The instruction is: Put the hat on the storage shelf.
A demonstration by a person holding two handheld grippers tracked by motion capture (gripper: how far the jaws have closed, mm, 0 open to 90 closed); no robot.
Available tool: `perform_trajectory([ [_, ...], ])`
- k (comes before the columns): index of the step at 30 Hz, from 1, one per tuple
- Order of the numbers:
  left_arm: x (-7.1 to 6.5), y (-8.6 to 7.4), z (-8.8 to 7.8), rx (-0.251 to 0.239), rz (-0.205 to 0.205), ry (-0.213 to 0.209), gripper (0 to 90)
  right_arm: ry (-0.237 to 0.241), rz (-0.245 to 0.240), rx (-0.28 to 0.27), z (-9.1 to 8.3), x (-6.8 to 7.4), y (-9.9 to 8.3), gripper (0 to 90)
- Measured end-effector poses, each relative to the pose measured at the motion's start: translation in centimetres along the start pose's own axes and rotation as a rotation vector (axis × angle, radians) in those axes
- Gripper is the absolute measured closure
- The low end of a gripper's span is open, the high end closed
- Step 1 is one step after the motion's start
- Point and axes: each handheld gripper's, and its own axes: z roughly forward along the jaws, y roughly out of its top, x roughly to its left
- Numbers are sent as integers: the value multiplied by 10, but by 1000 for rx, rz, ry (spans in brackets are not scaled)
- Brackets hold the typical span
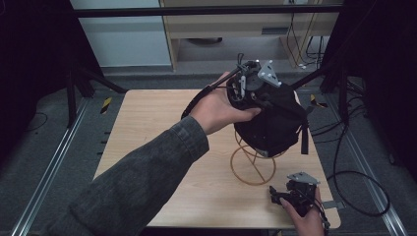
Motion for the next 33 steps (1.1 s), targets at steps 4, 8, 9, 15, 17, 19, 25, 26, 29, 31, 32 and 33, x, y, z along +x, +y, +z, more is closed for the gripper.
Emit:
perform_trajectory([
  [4,0,0,2,0,0,-1,736,0,0,0,0,0,0,3],
  [8,1,0,5,7,-1,1,736,0,0,0,0,0,0,3],
  [9,2,-1,6,7,-4,1,736,0,-2,-1,0,0,0,3],
  [15,0,-3,12,21,-4,-1,736,0,0,0,0,0,0,3],
  [17,-1,-5,16,31,-7,-1,735,-1,-3,0,0,0,0,3],
  [19,1,-6,18,37,-12,1,734,0,0,0,0,0,0,3],
  [25,5,-11,24,48,-23,-2,734,-1,0,0,0,0,0,4],
  [26,5,-12,25,47,-25,-4,734,0,4,1,0,0,0,3],
  [29,5,-13,27,45,-26,-6,734,-2,-12,-2,0,-1,0,3],
  [31,5,-14,28,51,-25,-6,735,-2,-14,-3,0,-1,0,3],
  [32,6,-14,29,54,-26,-6,735,-2,-14,-3,0,-1,0,3],
  [33,6,-15,30,51,-31,-6,734,-1,-10,-2,0,-1,0,3],
])
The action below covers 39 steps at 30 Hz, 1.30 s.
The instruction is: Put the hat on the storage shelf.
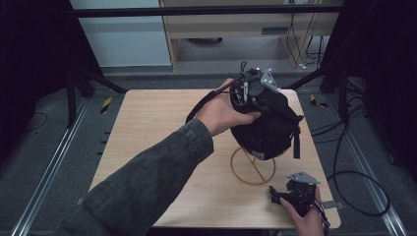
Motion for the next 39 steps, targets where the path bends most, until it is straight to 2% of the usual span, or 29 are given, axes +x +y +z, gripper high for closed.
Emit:
perform_trajectory([
  [11,-2,-1,12,33,7,-18,734,0,2,1,0,0,0,3],
  [23,-3,-4,19,41,3,-32,733,-2,-4,-1,0,0,0,3],
  [24,-3,-5,20,40,2,-33,732,6,18,4,-1,1,1,3],
  [26,-4,-7,21,42,0,-39,731,-2,-7,-4,0,0,0,3],
  [29,-4,-7,22,43,1,-41,731,6,17,4,-1,1,0,3],
  [31,-5,-7,22,44,3,-43,730,-2,-6,-3,0,0,0,3],
  [37,-5,-11,27,60,-2,-47,727,6,18,4,-1,1,1,3],
  [39,-5,-12,28,61,-1,-49,727,1,0,-2,0,0,0,4],
])
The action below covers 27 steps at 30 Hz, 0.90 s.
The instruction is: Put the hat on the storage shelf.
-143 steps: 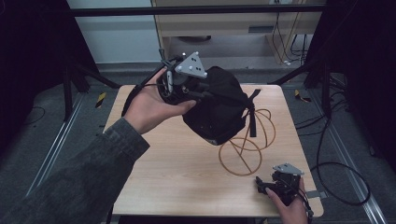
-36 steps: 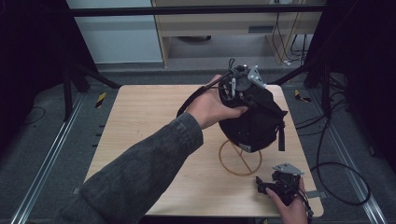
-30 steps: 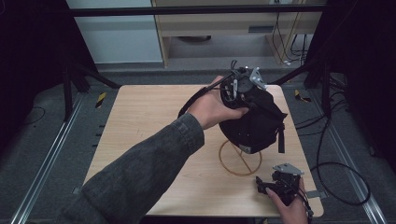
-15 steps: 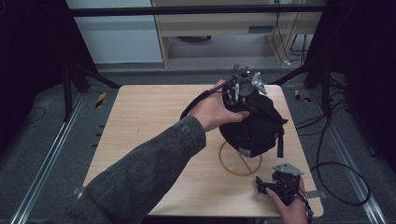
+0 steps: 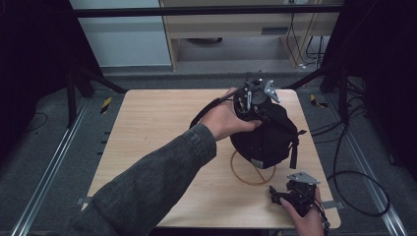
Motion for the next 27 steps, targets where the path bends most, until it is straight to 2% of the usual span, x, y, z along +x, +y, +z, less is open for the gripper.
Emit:
perform_trajectory([
  [1,0,-1,1,0,-2,-1,726,-1,-4,-1,0,0,0,3],
  [2,0,-1,1,-1,-2,-2,726,5,17,6,-1,1,0,3],
  [6,-1,-1,1,0,1,-1,725,-3,-8,-2,0,0,0,3],
  [7,-1,-1,1,0,3,0,725,6,22,7,-1,1,1,3],
  [8,-2,-1,1,1,3,0,724,-2,-6,-1,0,0,0,4],
  [9,-2,-1,1,2,3,1,724,6,25,8,-1,2,1,3],
  [20,-4,-1,3,7,6,0,713,6,25,8,-1,2,1,3],
  [21,-3,-1,3,8,6,0,711,-7,-16,-4,1,-1,0,3],
  [22,-3,-1,3,8,6,0,709,-7,-16,-4,1,-1,0,3],
  [23,-3,-1,3,9,5,1,708,4,16,5,-1,1,0,3],
  [24,-3,-1,3,9,5,1,707,4,15,5,-1,1,0,3],
  [25,-2,-2,3,9,3,2,705,-4,-11,-3,0,-1,0,4],
  [26,-2,-2,4,7,0,-1,701,4,19,6,-1,1,1,3],
  [27,-2,-3,4,6,-3,2,698,4,18,6,-1,1,0,3],
])
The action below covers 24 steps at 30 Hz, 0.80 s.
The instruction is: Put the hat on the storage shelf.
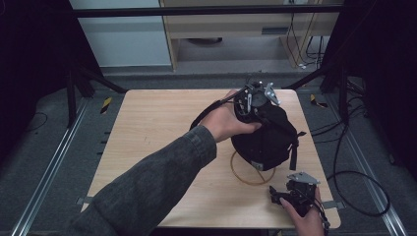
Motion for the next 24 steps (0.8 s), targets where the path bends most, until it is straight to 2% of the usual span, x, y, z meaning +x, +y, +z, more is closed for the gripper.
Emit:
perform_trajectory([
  [6,0,-3,-1,-4,0,1,676,-4,-11,-3,0,-1,0,4],
  [9,0,-6,-1,-16,-5,0,632,-3,-11,-3,1,-1,0,3],
  [12,0,-8,-4,-31,-11,17,598,-3,-11,-3,1,-1,0,3],
  [19,0,-12,-9,-56,-19,51,422,-3,-11,-3,1,-1,0,3],
  [21,-2,-13,-9,-61,-23,54,318,-3,-14,-4,1,-1,0,3],
  [23,-3,-15,-8,-62,-26,50,286,-3,-14,-4,1,-1,0,3],
  [24,-3,-16,-8,-62,-24,50,220,-3,-14,-4,1,-1,0,3],
])
